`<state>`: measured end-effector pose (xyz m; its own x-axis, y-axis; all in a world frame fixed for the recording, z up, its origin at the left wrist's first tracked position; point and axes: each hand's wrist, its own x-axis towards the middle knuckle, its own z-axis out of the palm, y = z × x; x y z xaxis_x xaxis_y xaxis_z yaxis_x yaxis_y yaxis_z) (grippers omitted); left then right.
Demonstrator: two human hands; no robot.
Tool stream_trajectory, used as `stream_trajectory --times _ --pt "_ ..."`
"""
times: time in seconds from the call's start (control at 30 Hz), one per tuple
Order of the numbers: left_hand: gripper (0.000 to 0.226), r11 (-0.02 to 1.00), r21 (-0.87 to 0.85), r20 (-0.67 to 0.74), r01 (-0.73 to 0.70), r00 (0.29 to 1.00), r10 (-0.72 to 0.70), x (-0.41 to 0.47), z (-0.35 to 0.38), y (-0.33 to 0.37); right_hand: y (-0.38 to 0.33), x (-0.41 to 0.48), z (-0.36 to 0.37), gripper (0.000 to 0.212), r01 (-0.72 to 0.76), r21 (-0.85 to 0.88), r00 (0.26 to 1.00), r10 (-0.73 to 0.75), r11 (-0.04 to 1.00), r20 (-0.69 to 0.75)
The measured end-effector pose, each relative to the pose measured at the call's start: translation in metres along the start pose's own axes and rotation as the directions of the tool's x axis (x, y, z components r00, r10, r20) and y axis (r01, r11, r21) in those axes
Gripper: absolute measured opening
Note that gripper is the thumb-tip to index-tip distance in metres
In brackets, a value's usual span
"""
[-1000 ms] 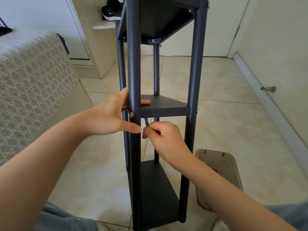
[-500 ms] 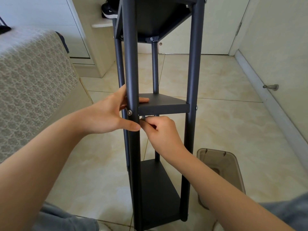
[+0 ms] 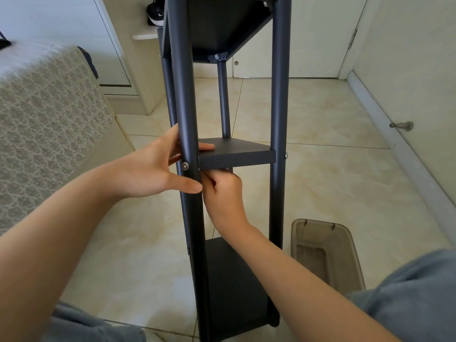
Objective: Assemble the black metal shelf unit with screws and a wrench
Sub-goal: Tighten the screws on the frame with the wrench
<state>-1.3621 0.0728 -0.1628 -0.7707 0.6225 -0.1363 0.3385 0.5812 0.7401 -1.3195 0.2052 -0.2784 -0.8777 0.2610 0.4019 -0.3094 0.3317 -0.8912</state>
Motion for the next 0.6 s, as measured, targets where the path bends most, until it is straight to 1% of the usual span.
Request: stream_trajectory --times 0.23,0.33,0.43,0.5,0.6 --pt "0.092 1.000 -0.008 0.006 0.007 1.000 -0.007 0.001 0.000 0.001 -0.001 -0.001 -0.006 0.018 0.022 0.035 1.000 -0.023 0.999 0.010" --pt "0.091 1.000 -0.001 -0.001 0.008 1.000 -0.008 0.001 0.001 0.003 -0.003 -0.003 -0.014 0.018 -0.025 0.035 0.997 0.022 0.999 0.069" --pt "0.093 1.000 0.010 0.002 0.003 1.000 -0.003 0.001 0.002 0.005 -0.005 -0.004 -0.023 0.027 -0.107 -0.002 0.983 0.106 0.994 0.150" --pt "0.094 1.000 0.023 0.008 0.001 1.000 -0.001 0.001 0.002 0.007 -0.008 -0.005 -0.029 0.029 -0.123 -0.025 0.971 0.126 0.992 0.202" --pt "0.092 0.999 0.034 0.013 -0.005 1.000 0.004 0.001 0.004 0.009 -0.012 -0.007 -0.038 0.025 -0.118 -0.047 0.961 0.126 0.992 0.245"
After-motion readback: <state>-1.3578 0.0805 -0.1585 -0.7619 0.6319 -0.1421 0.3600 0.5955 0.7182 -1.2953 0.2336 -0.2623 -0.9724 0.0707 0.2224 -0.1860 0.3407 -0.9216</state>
